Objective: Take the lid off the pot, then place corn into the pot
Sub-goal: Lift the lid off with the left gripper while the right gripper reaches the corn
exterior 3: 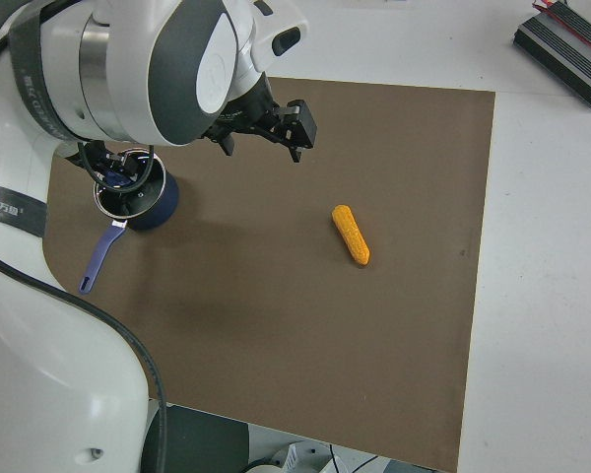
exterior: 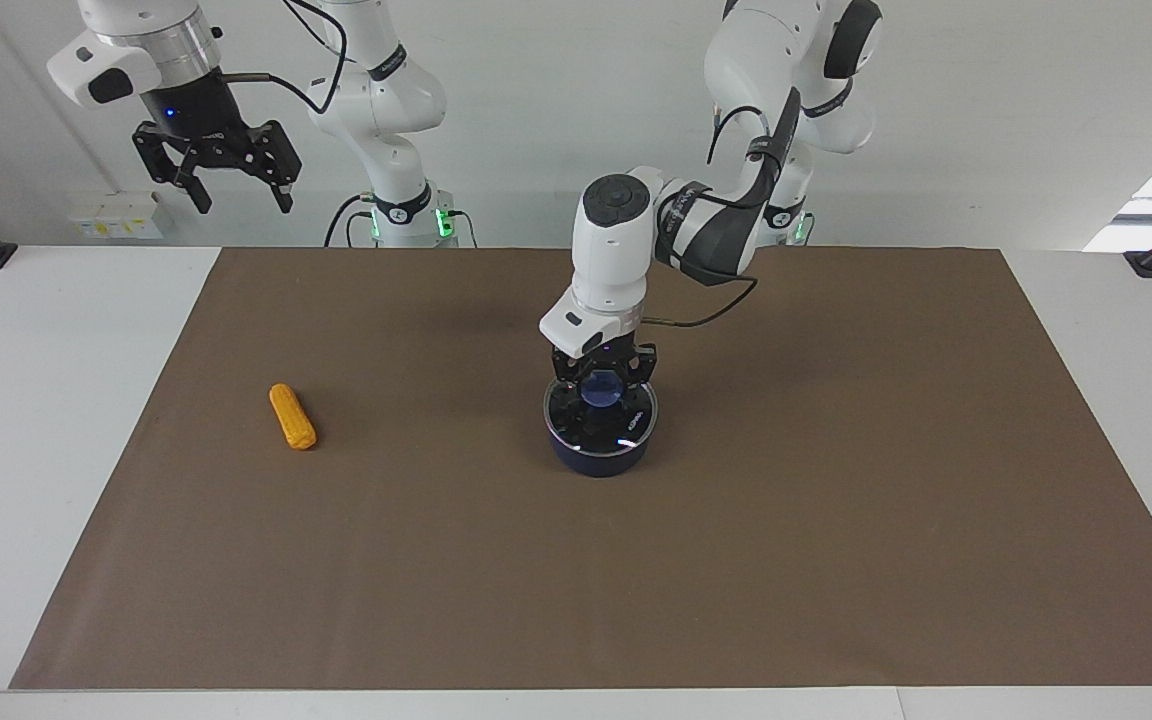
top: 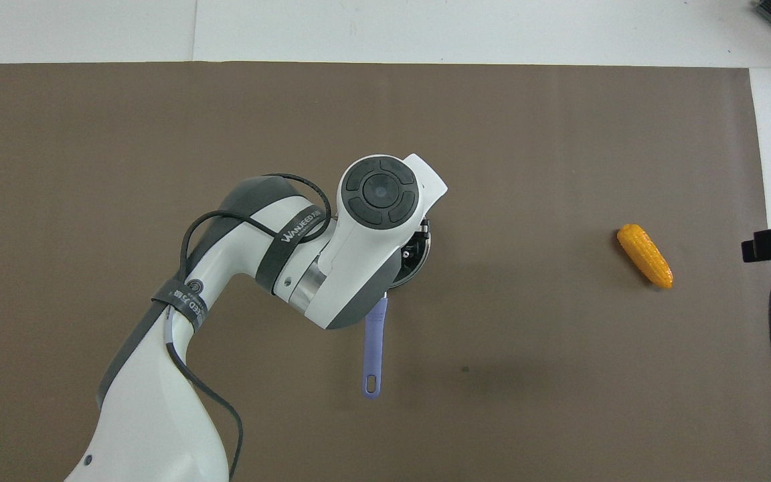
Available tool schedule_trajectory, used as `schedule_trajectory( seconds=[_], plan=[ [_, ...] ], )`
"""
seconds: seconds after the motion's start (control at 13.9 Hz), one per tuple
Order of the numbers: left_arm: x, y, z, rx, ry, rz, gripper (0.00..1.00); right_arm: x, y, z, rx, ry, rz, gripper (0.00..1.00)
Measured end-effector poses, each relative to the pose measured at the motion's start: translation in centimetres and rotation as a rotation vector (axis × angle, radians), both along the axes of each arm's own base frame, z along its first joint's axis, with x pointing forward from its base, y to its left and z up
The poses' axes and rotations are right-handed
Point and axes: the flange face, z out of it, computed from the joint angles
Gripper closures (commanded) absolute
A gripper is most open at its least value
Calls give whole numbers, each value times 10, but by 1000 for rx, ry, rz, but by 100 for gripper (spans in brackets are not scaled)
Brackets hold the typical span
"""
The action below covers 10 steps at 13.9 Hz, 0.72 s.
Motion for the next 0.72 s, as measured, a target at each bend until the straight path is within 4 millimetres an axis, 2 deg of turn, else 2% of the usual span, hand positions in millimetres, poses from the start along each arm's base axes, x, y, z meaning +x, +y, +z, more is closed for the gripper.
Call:
schedule_trajectory(
  seconds=[0.14, 0.29, 0.5, 0.72],
  plan=[
    [1, 2, 5, 8, -10, -2, 100, 1, -1, -4, 0, 3, 11, 0],
    [2, 6, 19, 25, -30, -7, 100, 12, -10, -28, -3, -11, 76, 0],
    [2, 21, 50, 27, -52, -2, 100, 39, -42, -92, -16, -39, 201, 0],
    [22, 66, 74, 46, -52, -38, 100, 66, -54, -155, -23, -8, 315, 0]
  ],
)
